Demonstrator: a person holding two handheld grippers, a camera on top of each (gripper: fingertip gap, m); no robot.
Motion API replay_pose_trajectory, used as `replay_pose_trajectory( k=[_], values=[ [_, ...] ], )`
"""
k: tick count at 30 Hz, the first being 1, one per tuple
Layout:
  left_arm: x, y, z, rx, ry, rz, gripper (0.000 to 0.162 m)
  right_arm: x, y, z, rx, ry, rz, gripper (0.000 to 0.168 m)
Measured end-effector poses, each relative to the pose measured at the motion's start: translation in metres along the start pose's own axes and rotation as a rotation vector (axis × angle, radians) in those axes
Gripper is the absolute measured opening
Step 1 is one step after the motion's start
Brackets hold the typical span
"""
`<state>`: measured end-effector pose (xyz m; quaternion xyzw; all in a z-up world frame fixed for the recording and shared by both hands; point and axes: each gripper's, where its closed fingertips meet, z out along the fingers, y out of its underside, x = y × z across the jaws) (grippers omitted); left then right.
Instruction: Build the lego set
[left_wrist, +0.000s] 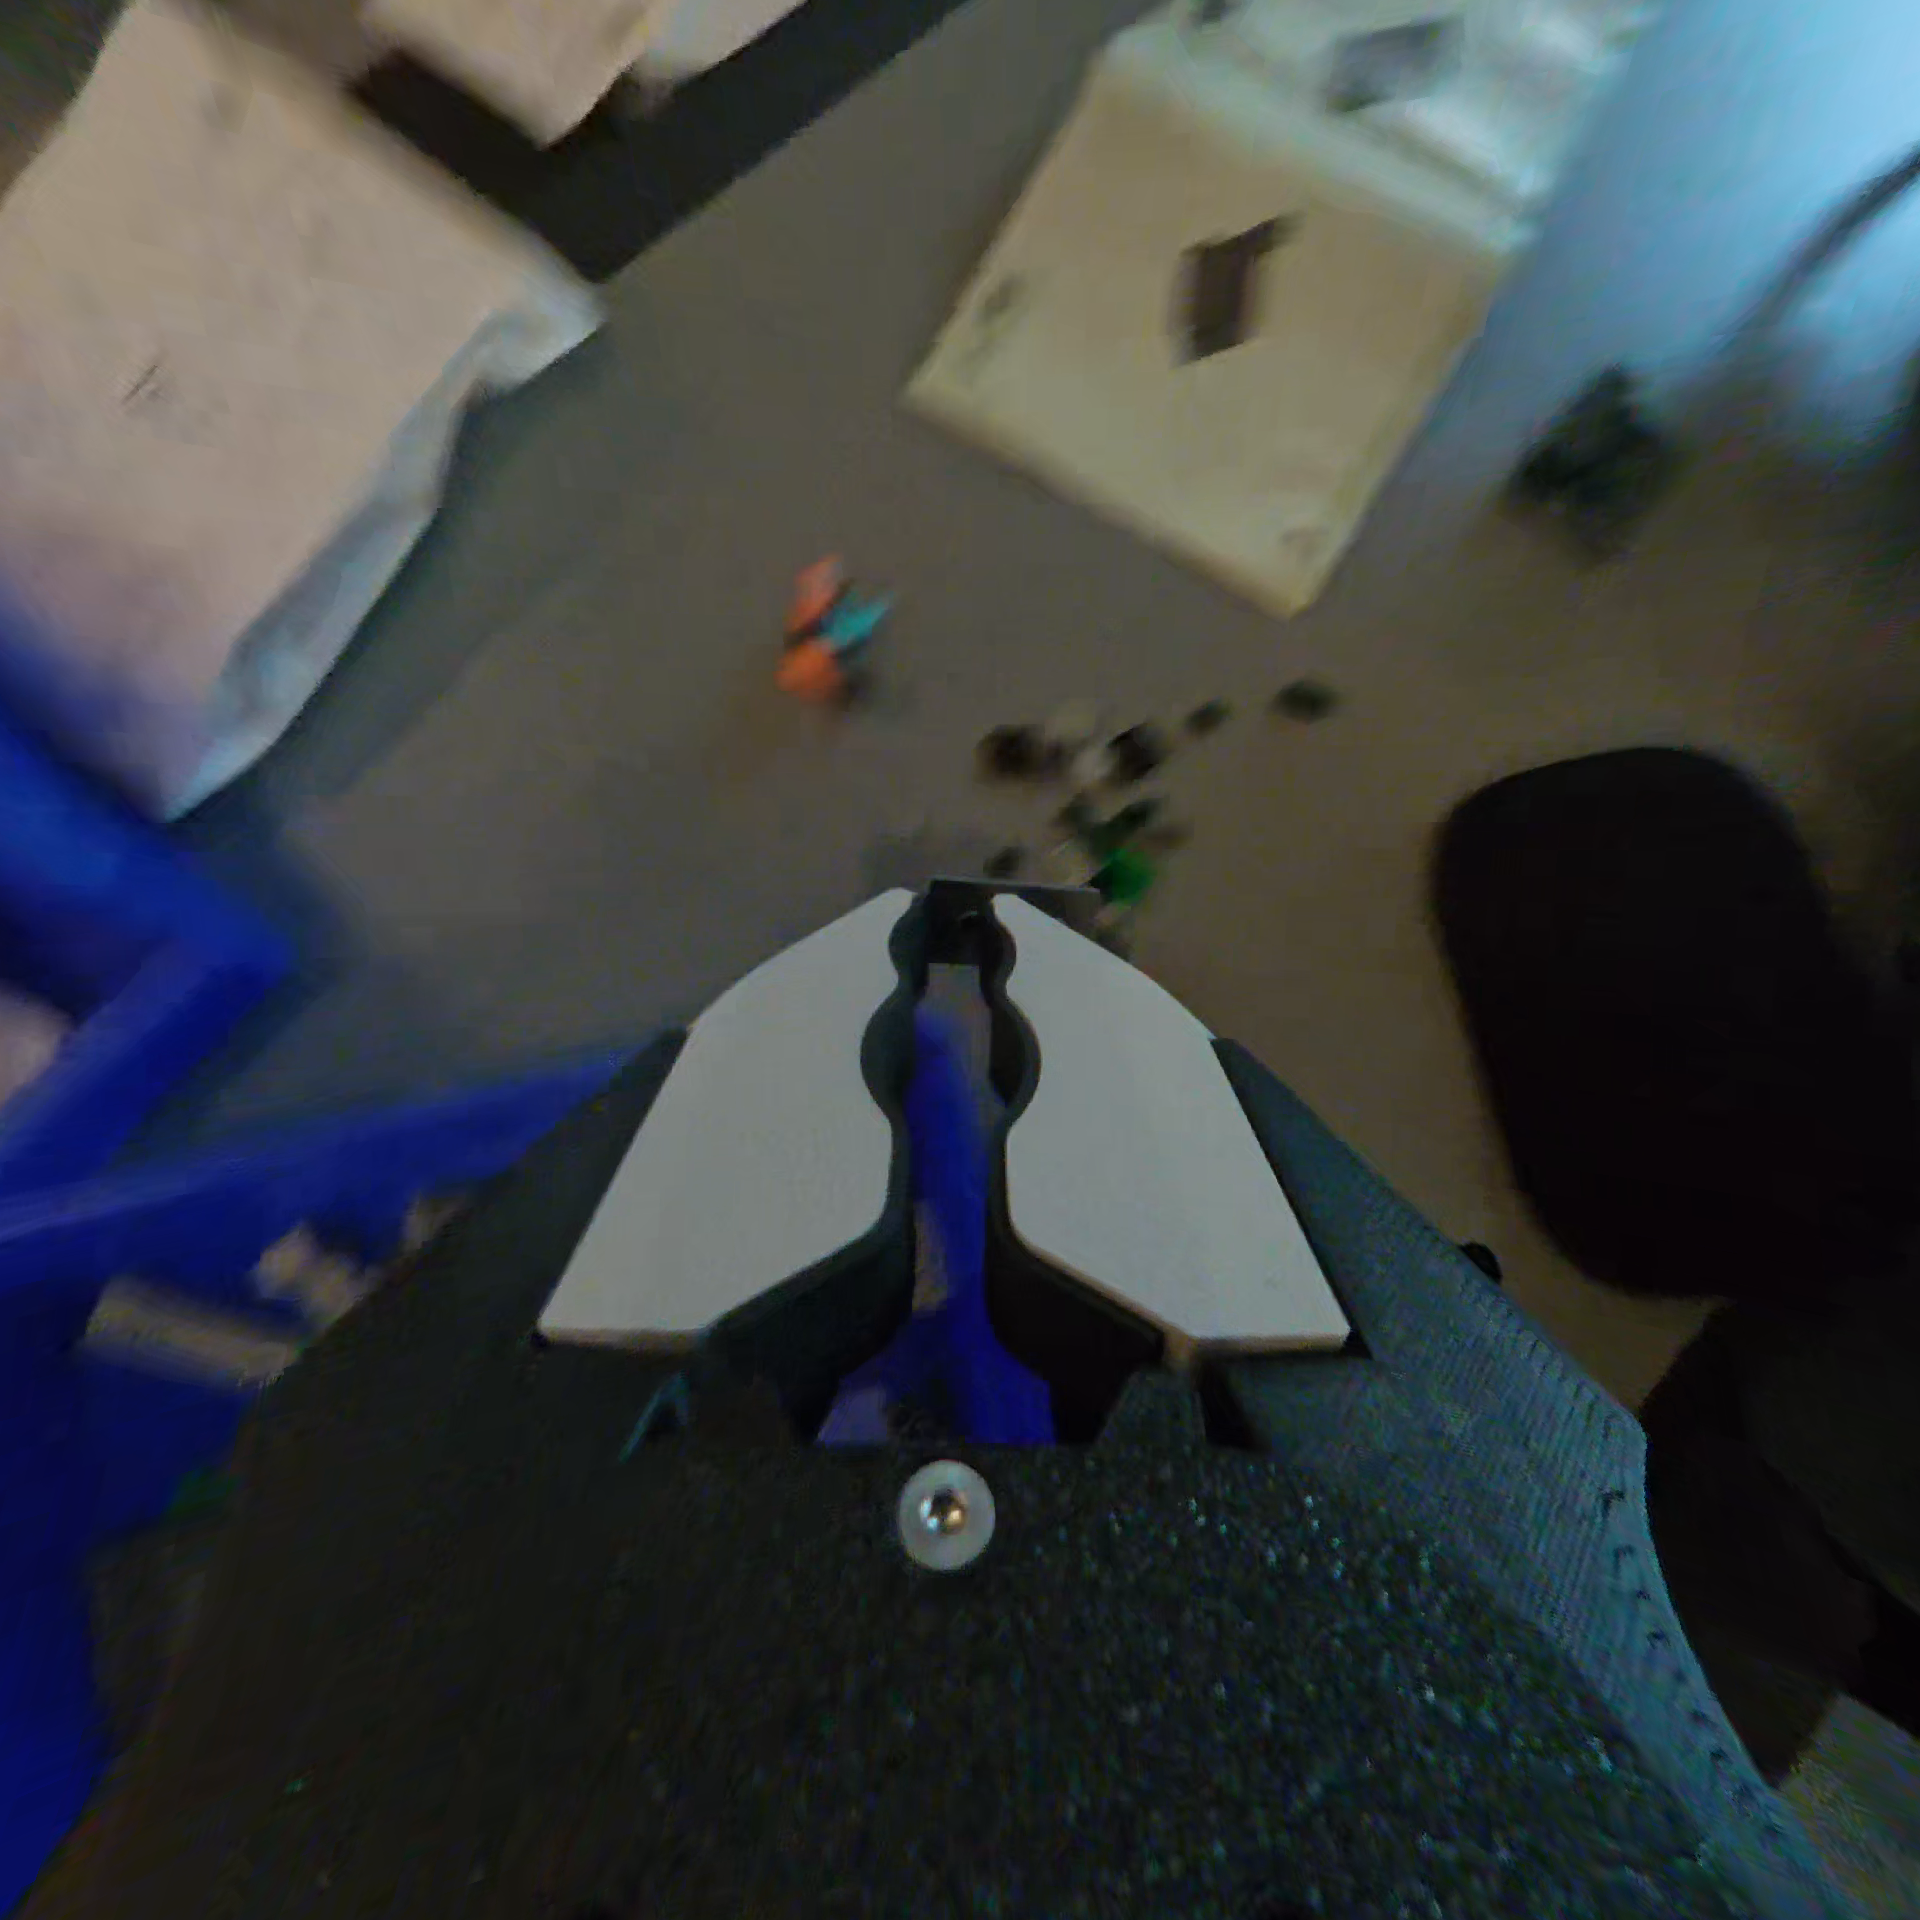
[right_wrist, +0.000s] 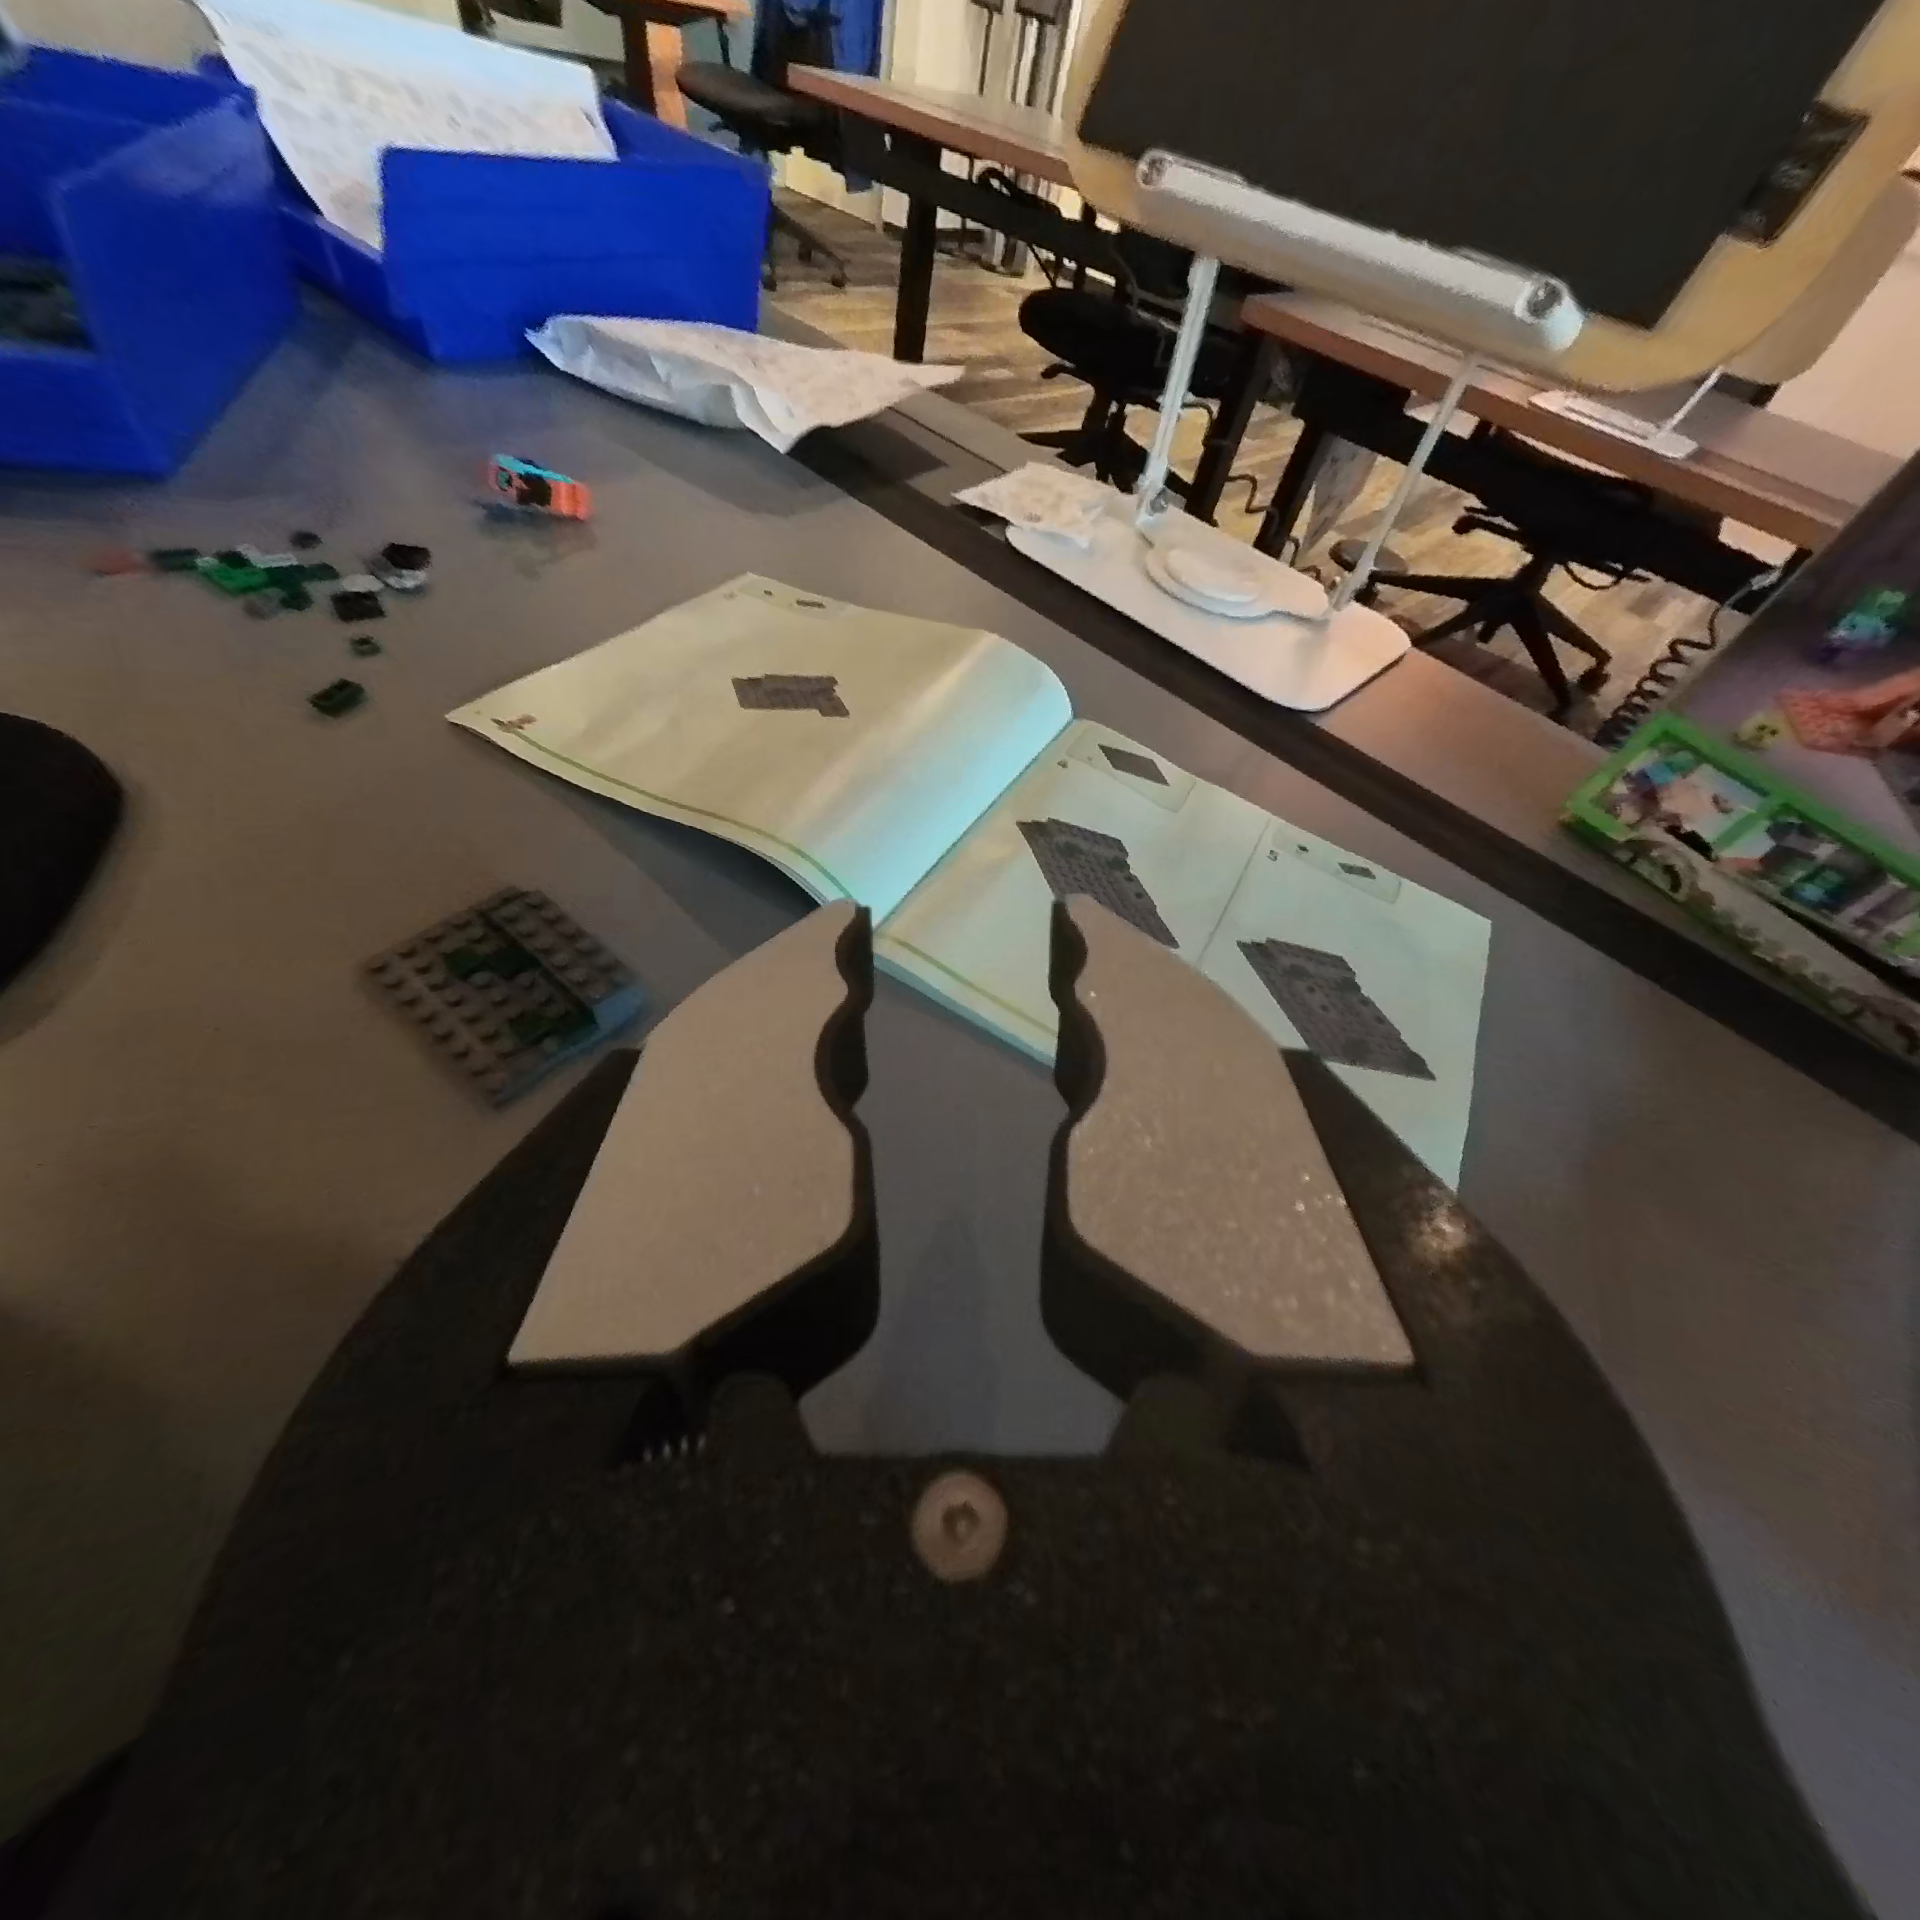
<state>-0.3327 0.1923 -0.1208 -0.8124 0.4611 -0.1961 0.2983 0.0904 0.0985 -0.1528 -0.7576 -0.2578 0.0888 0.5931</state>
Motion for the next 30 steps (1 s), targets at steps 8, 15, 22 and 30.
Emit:
replay_pose_trajectory(
  k=[8, 15, 22, 30],
  values=[
    [0.124, -0.07, 0.071, 0.035, 0.176, 0.23, 0.009, -0.018, -0.008, -0.016, 0.018, -0.08, -0.061, 0.028],
    [0.215, -0.101, 0.147, 0.054, 0.296, 0.291, 0.009, -0.025, 0.001, -0.021, 0.011, -0.126, -0.056, 0.015],
    [0.268, -0.113, 0.217, 0.063, 0.311, 0.246, 0.01, -0.029, 0.016, -0.02, -0.013, -0.183, -0.082, 0.0],
    [0.291, -0.121, 0.274, -0.052, 0.317, 0.263, 0.01, -0.035, 0.032, -0.016, -0.058, -0.267, -0.094, 0.009]
  ],
)
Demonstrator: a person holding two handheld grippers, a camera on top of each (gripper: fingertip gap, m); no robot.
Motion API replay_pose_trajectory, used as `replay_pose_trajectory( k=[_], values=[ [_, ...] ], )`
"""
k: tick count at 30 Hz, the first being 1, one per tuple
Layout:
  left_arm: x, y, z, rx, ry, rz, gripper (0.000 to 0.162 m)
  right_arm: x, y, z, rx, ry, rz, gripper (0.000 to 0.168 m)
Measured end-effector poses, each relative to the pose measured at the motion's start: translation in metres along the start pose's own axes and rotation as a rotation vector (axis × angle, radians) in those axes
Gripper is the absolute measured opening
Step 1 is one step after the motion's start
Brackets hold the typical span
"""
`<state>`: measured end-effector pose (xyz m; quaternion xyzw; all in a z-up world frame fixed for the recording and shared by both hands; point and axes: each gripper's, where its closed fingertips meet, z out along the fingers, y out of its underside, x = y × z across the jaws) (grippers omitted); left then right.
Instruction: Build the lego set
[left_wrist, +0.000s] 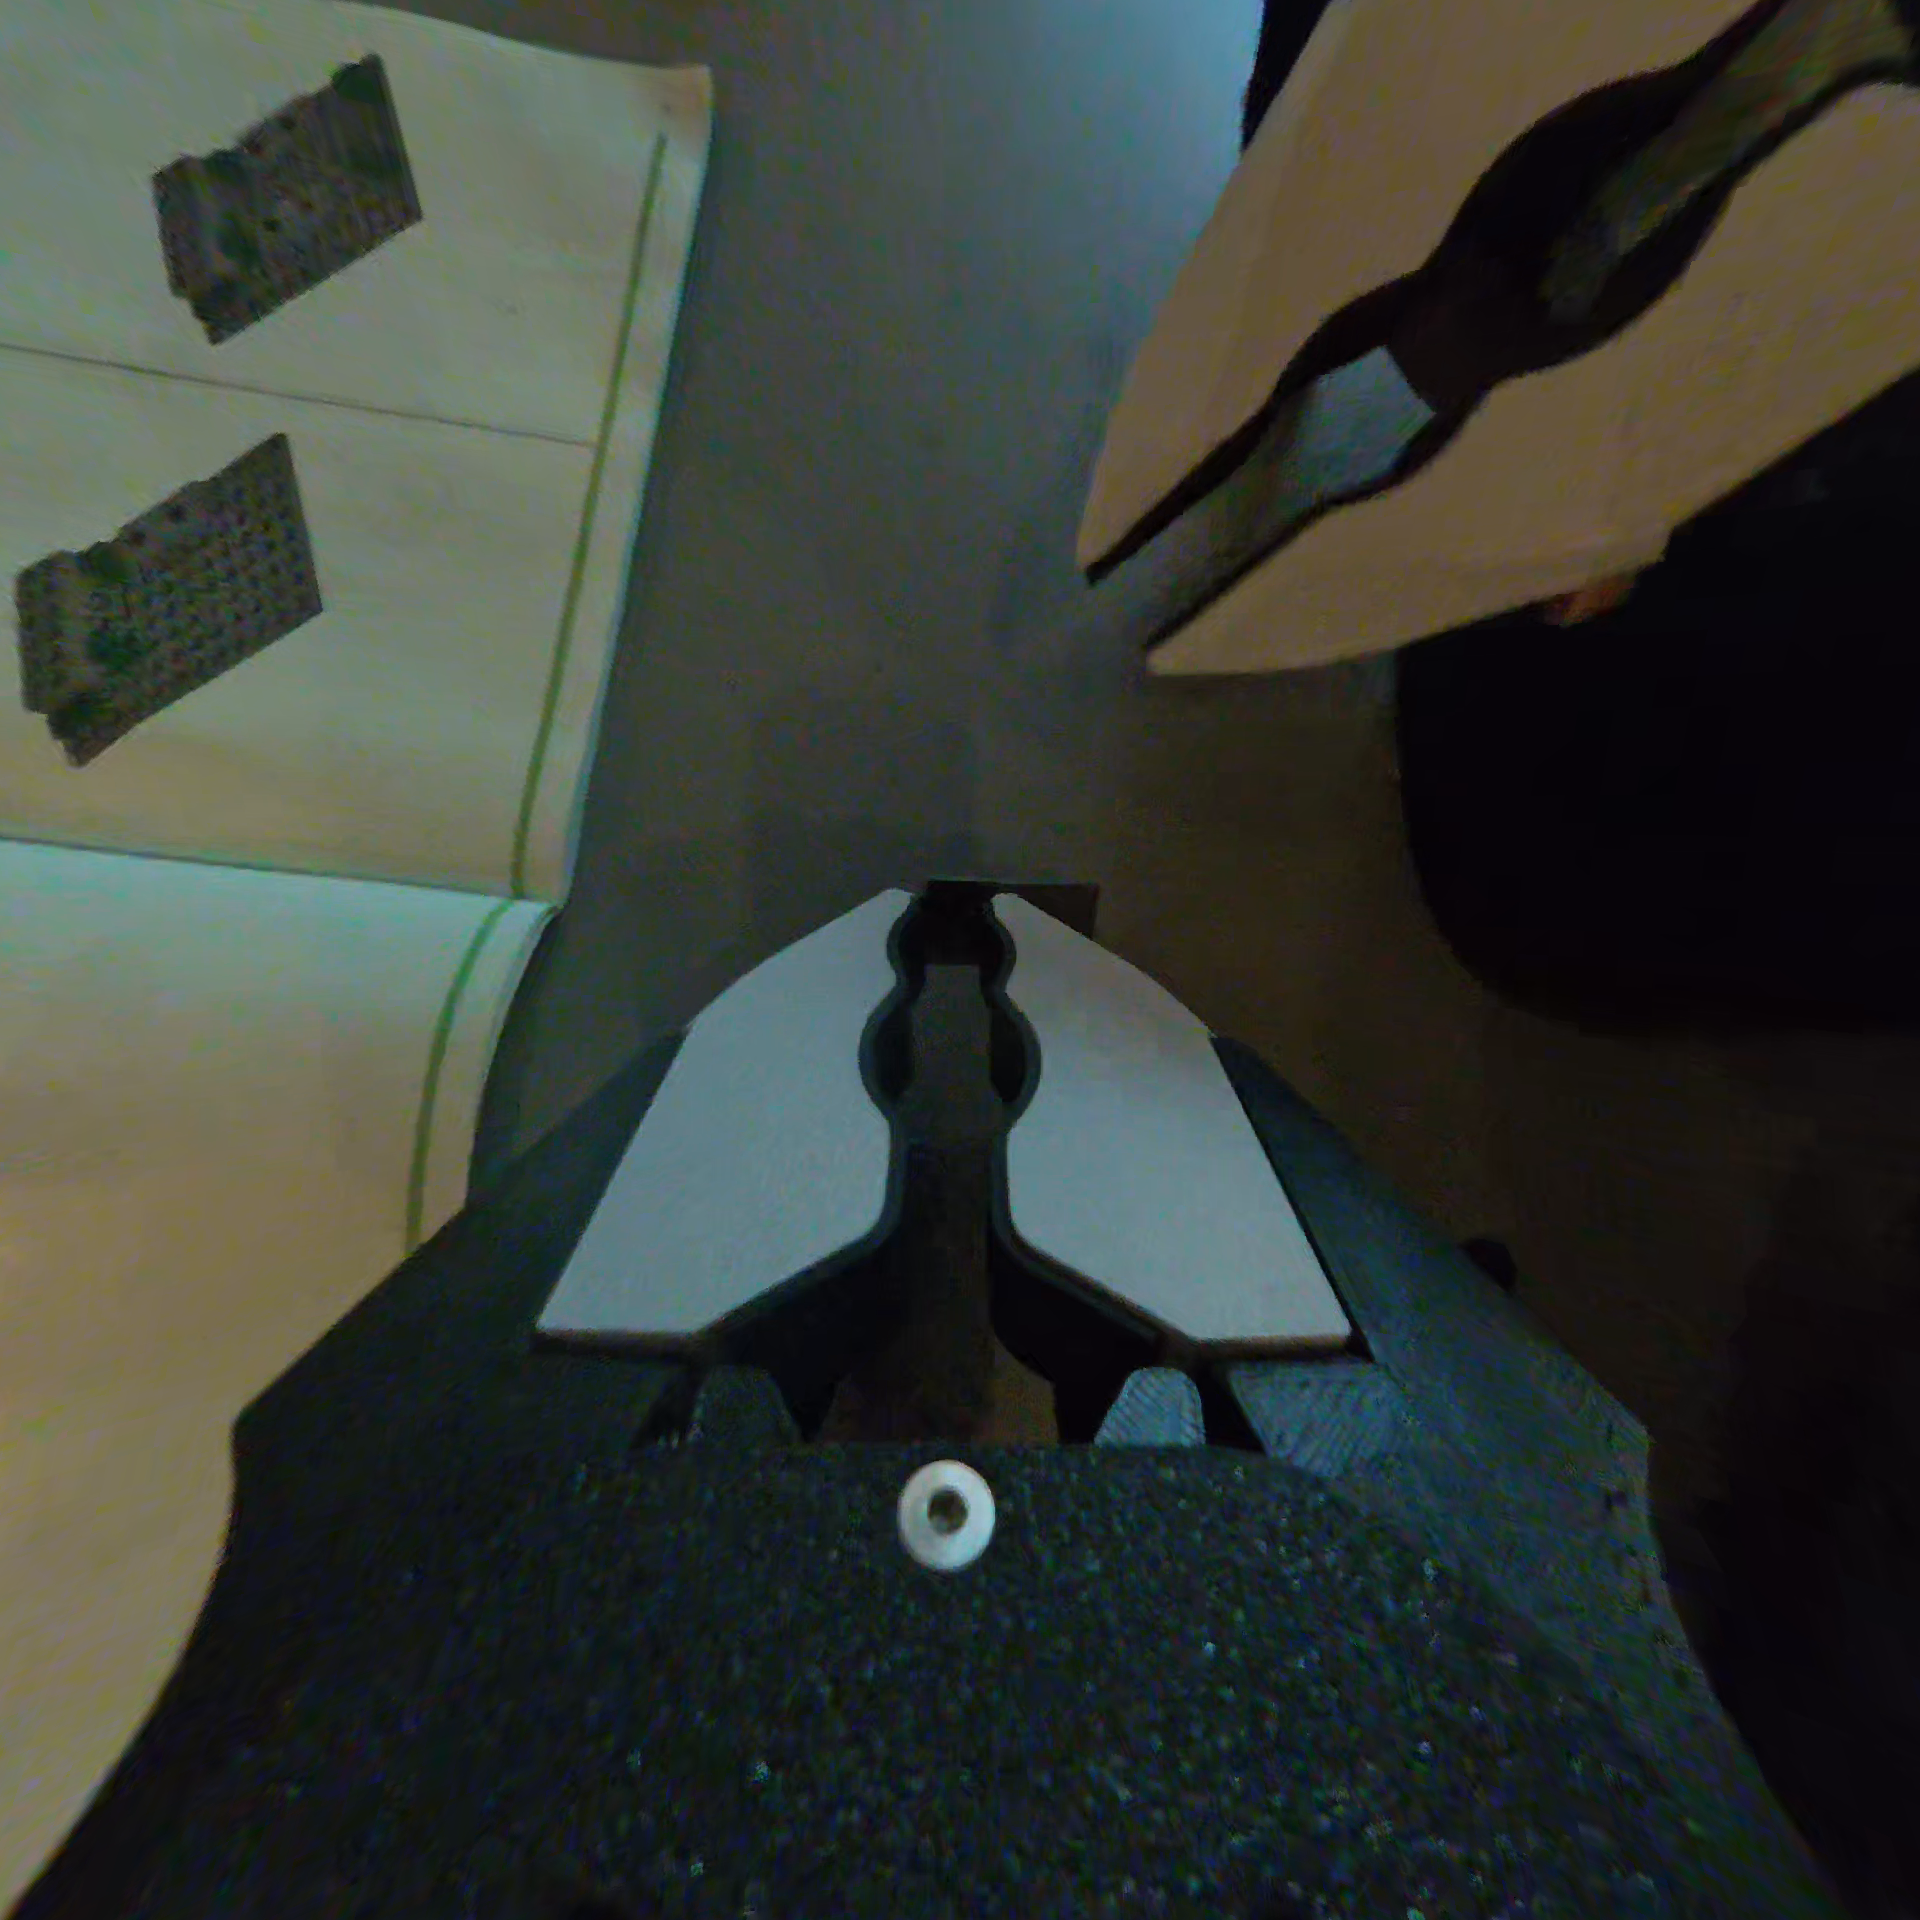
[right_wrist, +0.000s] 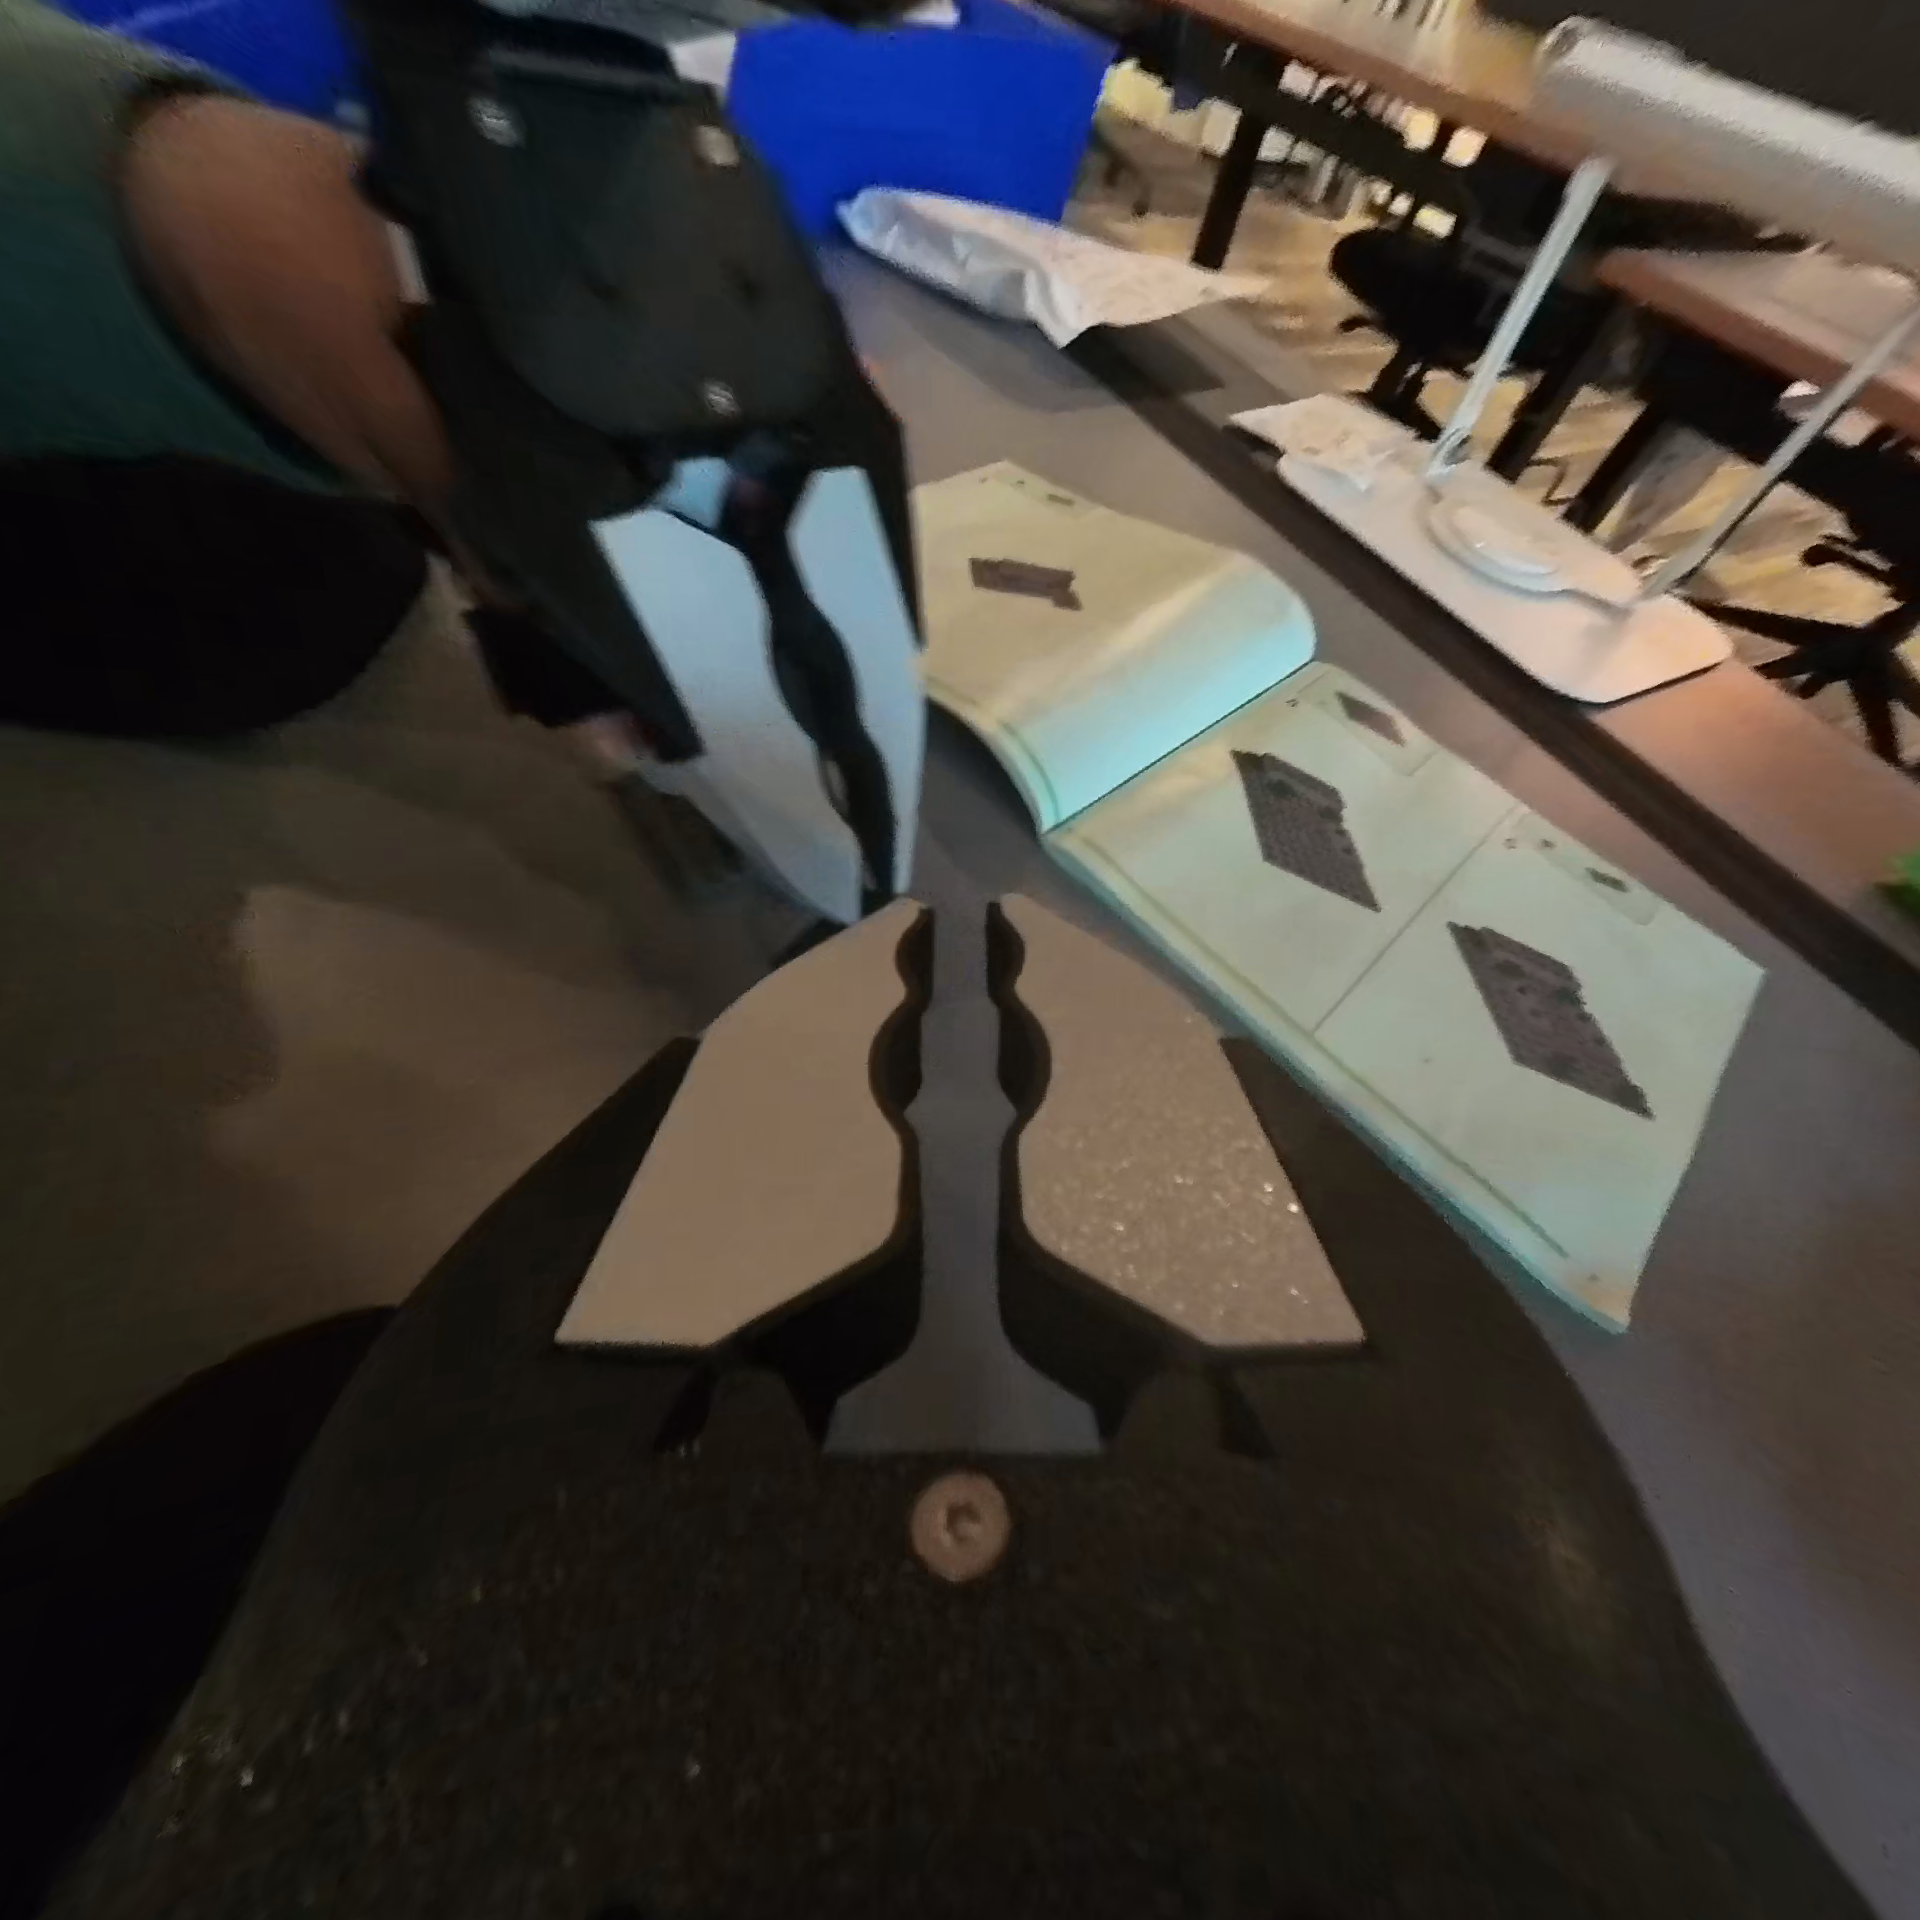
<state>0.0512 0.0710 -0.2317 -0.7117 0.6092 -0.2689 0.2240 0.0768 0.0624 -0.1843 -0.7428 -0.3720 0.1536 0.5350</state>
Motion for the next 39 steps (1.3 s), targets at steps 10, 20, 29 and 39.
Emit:
replay_pose_trajectory(
  k=[10, 20, 29, 39],
  values=[
    [0.001, 0.004, 0.015, -0.036, 0.023, 0.021, 0.022, -0.015, 0.025, 0.012, -0.129, -0.1, -0.057, 0.029],
    [0.011, 0.002, -0.026, 0.103, -0.072, 0.117, 0.039, -0.01, 0.026, 0.019, -0.151, -0.112, -0.075, 0.031],
    [-0.016, 0.043, -0.079, 0.256, -0.217, 0.063, 0.047, -0.008, 0.027, 0.024, -0.136, -0.125, -0.068, 0.035],
    [-0.03, 0.062, -0.067, 0.246, -0.138, 0.046, 0.058, -0.012, 0.034, 0.037, -0.182, -0.137, -0.09, 0.04]
  ],
)
